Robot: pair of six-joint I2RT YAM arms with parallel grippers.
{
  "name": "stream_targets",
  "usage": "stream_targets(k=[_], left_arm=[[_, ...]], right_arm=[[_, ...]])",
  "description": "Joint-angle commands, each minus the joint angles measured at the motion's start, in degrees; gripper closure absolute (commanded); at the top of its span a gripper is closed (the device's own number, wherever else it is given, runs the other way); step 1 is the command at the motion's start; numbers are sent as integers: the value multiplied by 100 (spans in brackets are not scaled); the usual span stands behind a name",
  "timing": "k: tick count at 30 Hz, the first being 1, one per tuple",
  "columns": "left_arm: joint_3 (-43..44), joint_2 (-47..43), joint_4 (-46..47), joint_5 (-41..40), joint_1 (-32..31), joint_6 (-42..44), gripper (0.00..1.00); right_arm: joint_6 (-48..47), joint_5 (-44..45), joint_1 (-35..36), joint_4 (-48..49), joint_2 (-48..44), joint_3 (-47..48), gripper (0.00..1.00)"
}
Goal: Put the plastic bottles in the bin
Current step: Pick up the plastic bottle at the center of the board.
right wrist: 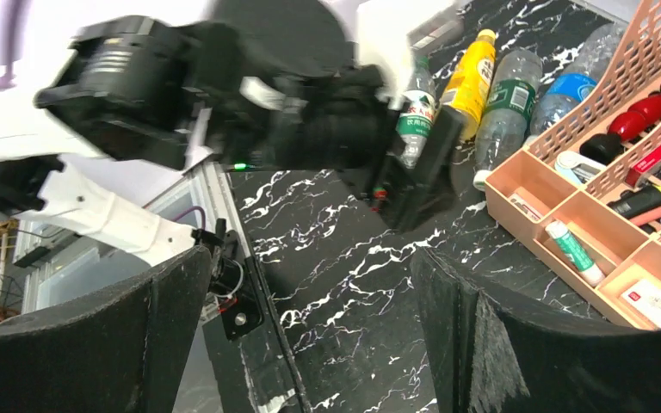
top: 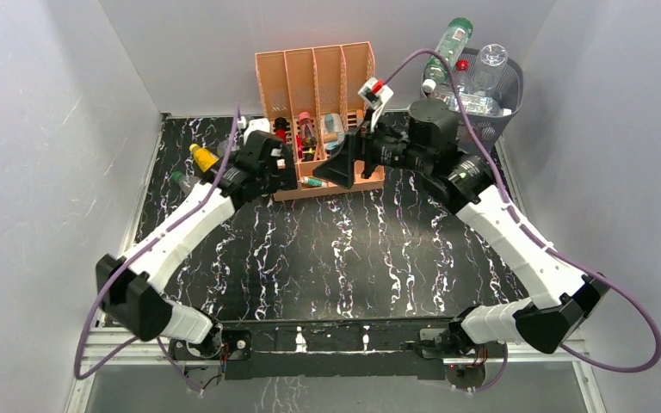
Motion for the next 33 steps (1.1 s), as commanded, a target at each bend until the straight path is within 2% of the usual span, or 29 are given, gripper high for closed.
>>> stream_targets(k=[1, 4, 7, 14, 21, 25, 33], left_arm=[[-700, -840, -25, -320, 124, -243, 2], [-1015, -1234, -129, -358, 530, -300, 2], [-1219, -1364, -158, -232, 1195, -315, 2], [-1556, -1037, 76, 463, 2822, -582, 2], [-1964, -705, 528, 995, 3876, -784, 2], [-2059, -494, 815, 1170, 4136, -775, 2], [-1951, 108, 1111, 1110, 4158, -822, 2]], right_arm=[[-200, 545, 315, 4, 28, 9, 2], [-191, 638, 562, 103, 118, -235, 2], [-136, 620, 660, 214, 251, -430, 2], [-84, 653, 744, 215, 540, -634, 2], [43, 773, 744, 98, 705, -853, 2], [66, 747, 744, 261, 662, -1066, 2], [70, 795, 744, 204, 842, -1046, 2]])
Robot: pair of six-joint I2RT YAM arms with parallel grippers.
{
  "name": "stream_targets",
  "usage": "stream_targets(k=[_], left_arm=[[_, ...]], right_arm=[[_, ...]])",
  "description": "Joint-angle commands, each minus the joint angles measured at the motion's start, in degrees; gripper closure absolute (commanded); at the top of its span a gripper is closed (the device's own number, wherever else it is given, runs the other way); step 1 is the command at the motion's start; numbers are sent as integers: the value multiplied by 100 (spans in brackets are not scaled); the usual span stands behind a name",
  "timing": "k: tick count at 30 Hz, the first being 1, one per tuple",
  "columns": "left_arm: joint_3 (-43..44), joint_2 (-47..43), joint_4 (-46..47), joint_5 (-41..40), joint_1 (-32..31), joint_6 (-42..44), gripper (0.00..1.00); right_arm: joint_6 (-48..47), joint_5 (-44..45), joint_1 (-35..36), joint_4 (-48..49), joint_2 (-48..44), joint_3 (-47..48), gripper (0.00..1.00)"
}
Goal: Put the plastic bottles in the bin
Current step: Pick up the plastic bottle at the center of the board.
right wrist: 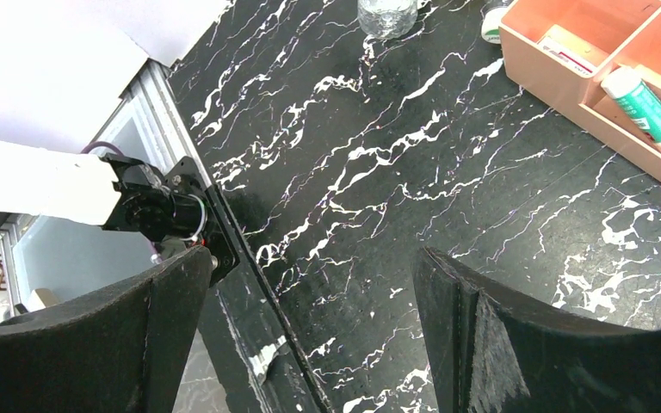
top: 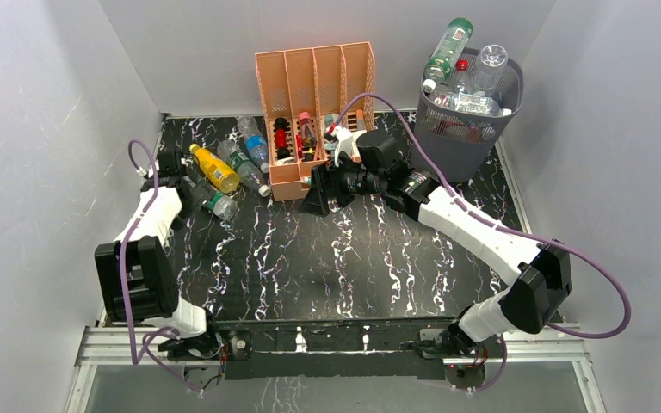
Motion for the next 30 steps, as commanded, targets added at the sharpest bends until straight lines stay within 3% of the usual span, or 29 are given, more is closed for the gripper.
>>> stream_targets(k=[1, 30], left_arm=[[102, 170, 219, 53, 11, -53, 2], [287, 1113, 1382, 492, 8, -524, 2]], right_arm=[[38, 48, 32, 223, 22, 60, 2], [334, -110, 32, 542, 138, -242, 2]])
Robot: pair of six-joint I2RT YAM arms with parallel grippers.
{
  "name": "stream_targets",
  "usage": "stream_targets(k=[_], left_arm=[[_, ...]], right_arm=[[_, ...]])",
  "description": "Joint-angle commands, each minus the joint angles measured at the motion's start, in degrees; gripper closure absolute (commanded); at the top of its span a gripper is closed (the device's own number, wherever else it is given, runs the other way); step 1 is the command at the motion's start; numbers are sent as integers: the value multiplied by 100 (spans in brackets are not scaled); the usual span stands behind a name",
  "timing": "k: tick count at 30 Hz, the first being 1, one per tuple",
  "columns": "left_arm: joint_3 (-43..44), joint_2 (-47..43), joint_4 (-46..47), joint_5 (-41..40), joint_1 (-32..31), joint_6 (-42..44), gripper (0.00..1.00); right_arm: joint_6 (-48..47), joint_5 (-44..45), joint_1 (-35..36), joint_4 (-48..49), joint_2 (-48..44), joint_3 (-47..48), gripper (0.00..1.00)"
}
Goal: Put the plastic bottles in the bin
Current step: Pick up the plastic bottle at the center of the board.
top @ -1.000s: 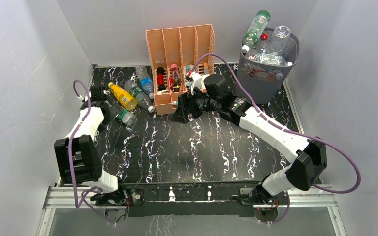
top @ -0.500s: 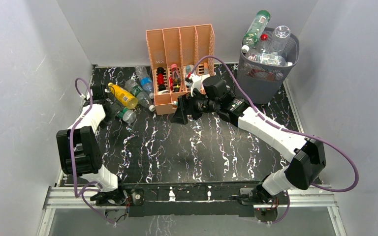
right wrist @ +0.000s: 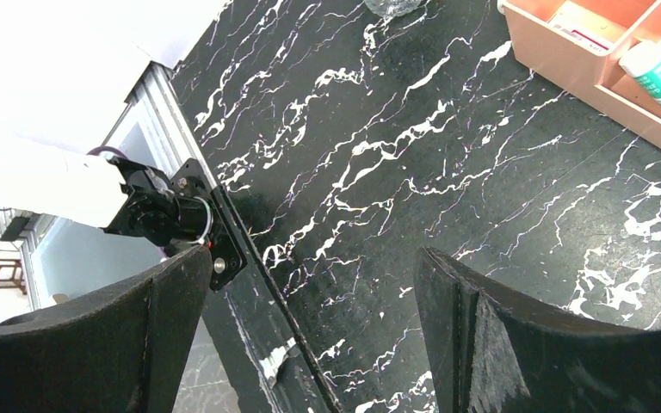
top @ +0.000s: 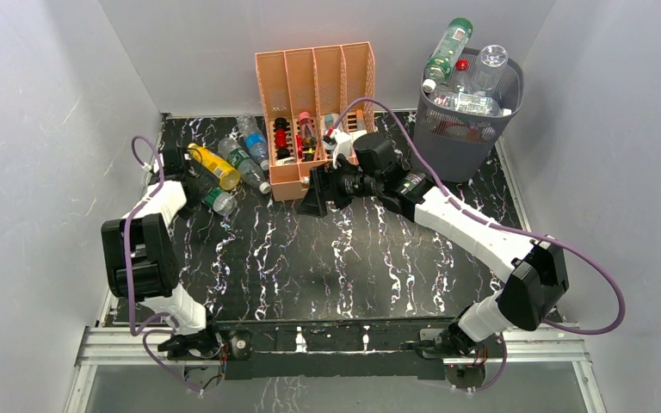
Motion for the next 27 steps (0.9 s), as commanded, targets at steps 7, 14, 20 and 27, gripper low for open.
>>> stream_targets(k=[7, 14, 20, 27], left_arm=[[-212, 134, 160, 228, 13, -120, 40], [-680, -1558, -334, 1394, -184, 139, 58], [-361, -2511, -525, 2134, -1366, 212, 57], [-388, -2923, 114, 2926, -2168, 283, 56]], right_arm=[[59, 7, 32, 330, 37, -101, 2], [340, 56, 32, 376, 418, 305, 2], [634, 272, -188, -7, 1150, 1491, 2], [1247, -279, -1107, 434, 1076, 1598, 2]])
